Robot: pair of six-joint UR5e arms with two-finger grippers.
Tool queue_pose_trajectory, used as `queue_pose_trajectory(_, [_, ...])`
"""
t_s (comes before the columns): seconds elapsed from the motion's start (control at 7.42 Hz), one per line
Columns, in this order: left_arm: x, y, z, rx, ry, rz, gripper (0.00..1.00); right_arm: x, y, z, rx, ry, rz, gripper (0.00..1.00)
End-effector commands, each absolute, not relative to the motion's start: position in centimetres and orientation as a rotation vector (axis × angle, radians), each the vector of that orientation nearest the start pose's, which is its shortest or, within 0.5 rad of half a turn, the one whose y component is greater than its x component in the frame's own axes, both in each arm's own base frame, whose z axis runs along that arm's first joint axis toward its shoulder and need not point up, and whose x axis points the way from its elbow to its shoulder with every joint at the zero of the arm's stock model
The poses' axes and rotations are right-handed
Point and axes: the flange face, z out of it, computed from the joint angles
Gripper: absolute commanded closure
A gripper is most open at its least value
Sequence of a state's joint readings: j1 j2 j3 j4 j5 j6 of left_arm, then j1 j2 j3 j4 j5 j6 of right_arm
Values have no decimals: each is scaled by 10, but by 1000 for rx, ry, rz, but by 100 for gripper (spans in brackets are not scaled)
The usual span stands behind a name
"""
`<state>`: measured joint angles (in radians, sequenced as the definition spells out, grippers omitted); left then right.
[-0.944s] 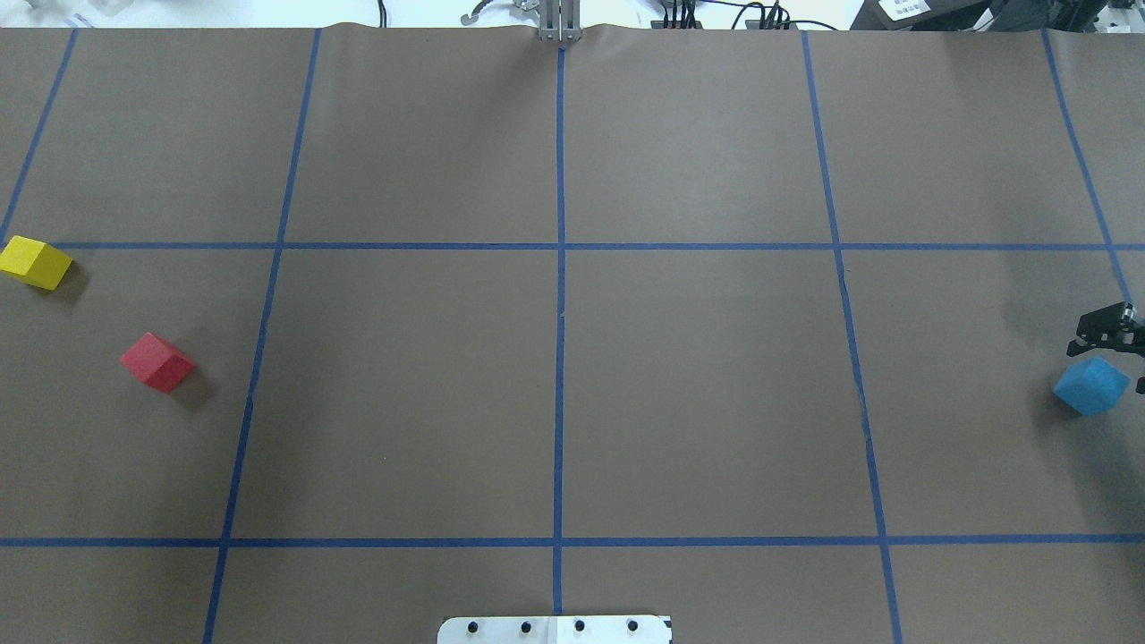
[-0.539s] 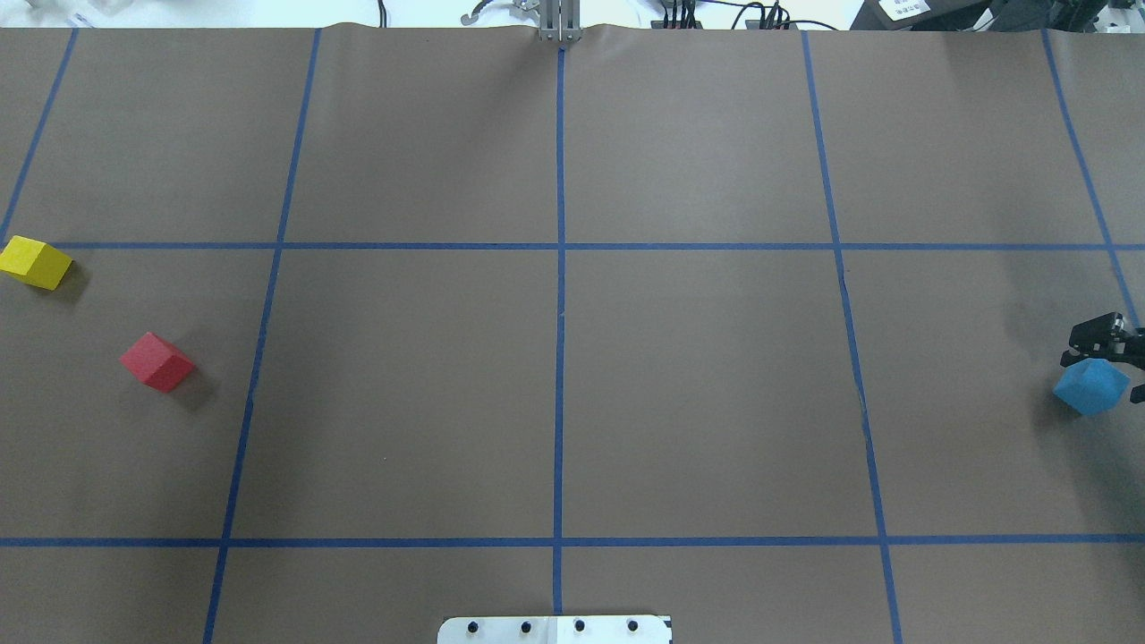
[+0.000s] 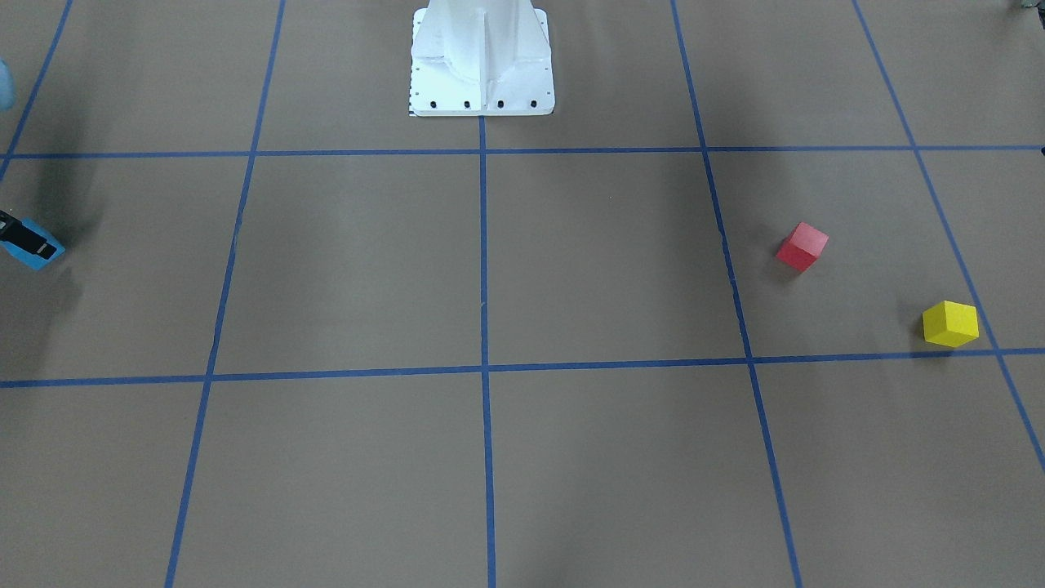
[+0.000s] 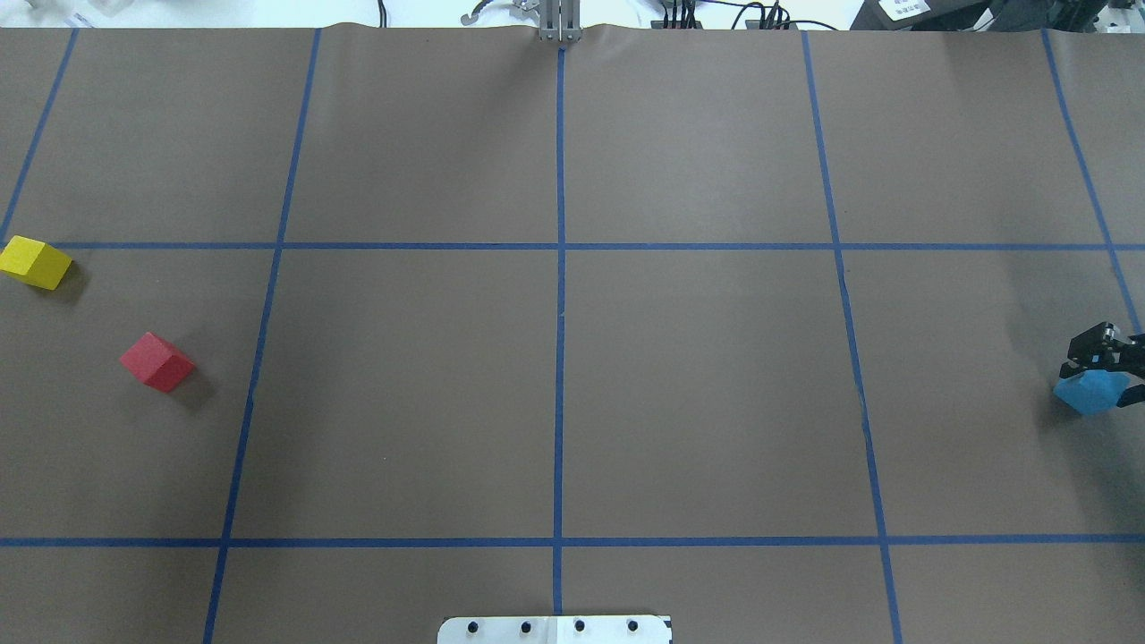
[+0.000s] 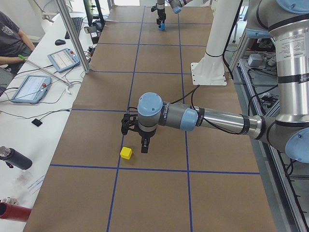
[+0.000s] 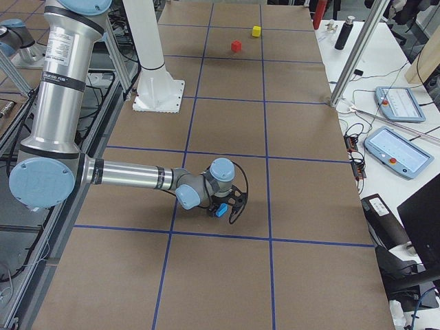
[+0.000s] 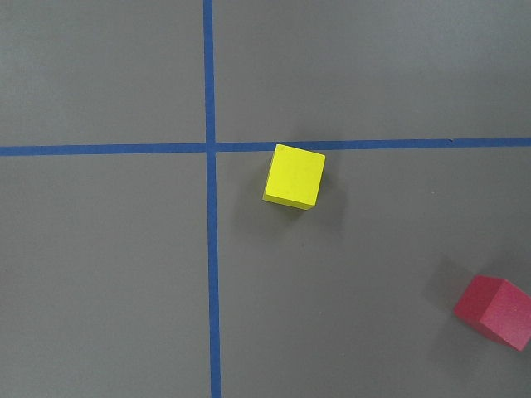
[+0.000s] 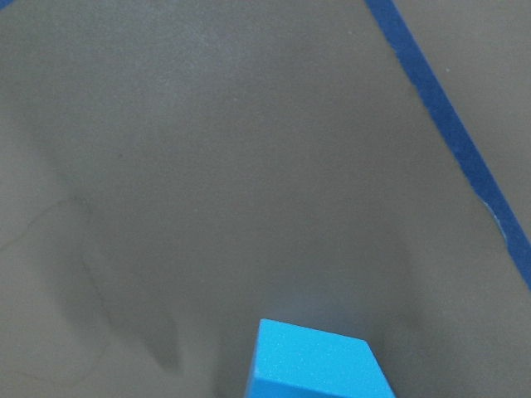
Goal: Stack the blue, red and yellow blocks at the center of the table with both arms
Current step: 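Lift the blue cube with the right gripper toward the table center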
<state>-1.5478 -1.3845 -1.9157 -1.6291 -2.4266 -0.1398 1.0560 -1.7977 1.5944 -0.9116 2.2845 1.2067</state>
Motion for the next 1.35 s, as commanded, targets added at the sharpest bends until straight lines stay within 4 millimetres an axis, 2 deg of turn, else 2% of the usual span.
queue_pose_trajectory(0.0, [-48,-421,561,132,866,-18,0,-145,-394,676,-245,-806,483,100])
queue_pose_trajectory(0.13, [-48,-421,561,133,866,-16,0,-150,-400,659,-230,-832,467,100])
queue_pose_trajectory(0.4, [-48,-421,561,131,867,-18,0,-176,-446,598,-182,-903,482,100])
queue_pose_trajectory(0.54, [-48,-420,562,121,867,-21,0,-200,-475,560,-179,-912,467,100])
queue_pose_trajectory(0.67, [-48,-420,563,117,867,-23,0,-235,-492,523,-195,-902,431,100])
queue_pose_trajectory(0.94, [-48,-422,560,92,871,-109,0,-295,-500,432,-157,-970,313,100])
queue_pose_trajectory(1.08, [-47,-423,559,105,872,-101,0,-339,-501,391,-185,-950,269,100])
queue_pose_trajectory(1.21, [-46,-424,560,103,873,-104,0,-380,-506,340,-154,-896,256,100])
